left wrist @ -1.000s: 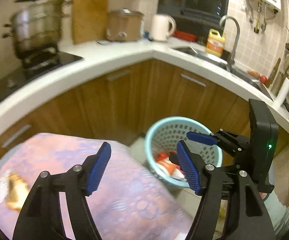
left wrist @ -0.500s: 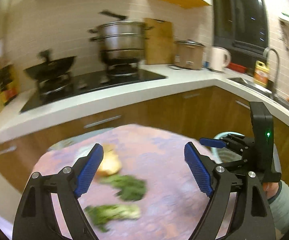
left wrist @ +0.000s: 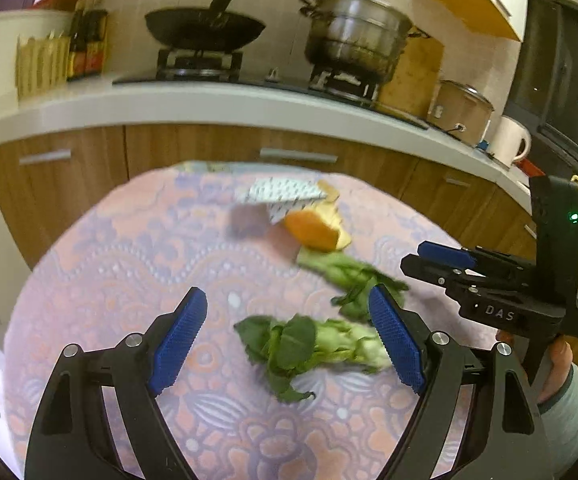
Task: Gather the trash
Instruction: 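Move both tools back over the table toward the bok choy, then grasp a bok choy with the right gripper while the left gripper reaches another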
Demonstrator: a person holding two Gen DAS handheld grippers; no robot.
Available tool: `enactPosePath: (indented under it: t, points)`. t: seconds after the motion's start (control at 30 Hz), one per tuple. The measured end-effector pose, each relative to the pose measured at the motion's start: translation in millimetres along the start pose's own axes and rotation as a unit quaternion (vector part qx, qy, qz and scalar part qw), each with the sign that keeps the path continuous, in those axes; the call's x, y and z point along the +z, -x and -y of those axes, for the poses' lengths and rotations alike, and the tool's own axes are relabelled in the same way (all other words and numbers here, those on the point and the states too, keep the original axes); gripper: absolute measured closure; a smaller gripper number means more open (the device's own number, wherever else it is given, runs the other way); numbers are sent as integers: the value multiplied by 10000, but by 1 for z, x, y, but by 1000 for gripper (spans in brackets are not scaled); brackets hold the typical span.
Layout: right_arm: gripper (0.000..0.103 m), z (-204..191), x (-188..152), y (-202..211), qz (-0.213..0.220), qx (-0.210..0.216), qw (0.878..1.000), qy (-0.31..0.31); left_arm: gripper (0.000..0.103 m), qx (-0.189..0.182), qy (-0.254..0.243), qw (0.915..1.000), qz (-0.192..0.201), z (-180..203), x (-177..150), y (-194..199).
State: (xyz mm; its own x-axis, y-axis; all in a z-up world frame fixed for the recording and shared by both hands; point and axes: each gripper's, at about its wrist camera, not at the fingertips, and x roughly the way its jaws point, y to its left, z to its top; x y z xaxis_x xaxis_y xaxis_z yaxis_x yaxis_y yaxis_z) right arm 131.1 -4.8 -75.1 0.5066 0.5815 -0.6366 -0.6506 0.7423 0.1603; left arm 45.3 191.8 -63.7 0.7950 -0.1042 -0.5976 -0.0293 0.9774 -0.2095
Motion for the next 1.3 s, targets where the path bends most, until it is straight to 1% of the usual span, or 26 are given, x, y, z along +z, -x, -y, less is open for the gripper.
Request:
enactPosePath:
  t: [0.17,0.27,0.33,0.43,0.47,0.5,0.53,0.6,0.67,0.7,0.83,0.93,1.03,1.17,1.2,1.23,1.27,1.3]
  points:
    - [61,-8,0,-6,-74,-38,9998,166,22,-103,296,9994,-131,-14,-11,-17]
    - [61,-12,2,-11,-159,49,9996,218,25,-208,493,9982,-262,-20,-15,-25]
    - [61,-15,3,-16,-249,94,9993,252,25,-252,494,9981,-268,-20,-16,-25]
    - [60,-19,2,-21,-345,20,9988,340,28,-301,511,9972,-466,-18,-19,-33]
    - [58,-19,2,-21,-336,9,9989,335,28,-296,467,9971,-528,-16,-19,-35]
    - [55,-18,1,-20,-331,-3,9990,312,31,-264,419,9972,-559,-13,-19,-36]
    - [54,-17,1,-21,-337,-10,9990,276,39,-254,389,9972,-591,-12,-19,-38]
    - [53,-15,1,-22,-349,-12,9991,251,47,-430,426,9959,-669,-10,-21,-41]
    - [53,-17,1,-22,-348,-49,9989,301,51,-453,470,9958,-638,-9,-22,-40]
    - [53,-18,1,-22,-356,-62,9988,333,57,-491,458,9958,-620,-8,-22,-40]
    - [53,-24,0,-28,-476,-132,9976,478,60,-443,381,9969,-529,-4,-24,-37]
    - [53,-22,0,-30,-525,-145,9975,441,61,-493,343,9972,-455,-2,-26,-33]
    - [53,-22,0,-30,-539,-132,9975,434,61,-588,339,9974,-255,-1,-27,-24]
    - [53,-23,0,-33,-618,-145,9969,456,62,-638,533,9965,74,-8,-28,-12]
    - [53,-22,0,-34,-635,-144,9968,457,65,-664,594,9959,143,-11,-29,-9]
    - [53,-22,0,-36,-673,-138,9966,461,84,-698,690,9949,223,-14,-29,-6]
    - [53,-22,0,-39,-739,-137,9960,474,93,-812,808,9931,234,-19,-29,-6]
    - [53,-23,0,-41,-792,-152,9955,489,94,-881,922,9916,207,-23,-29,-7]
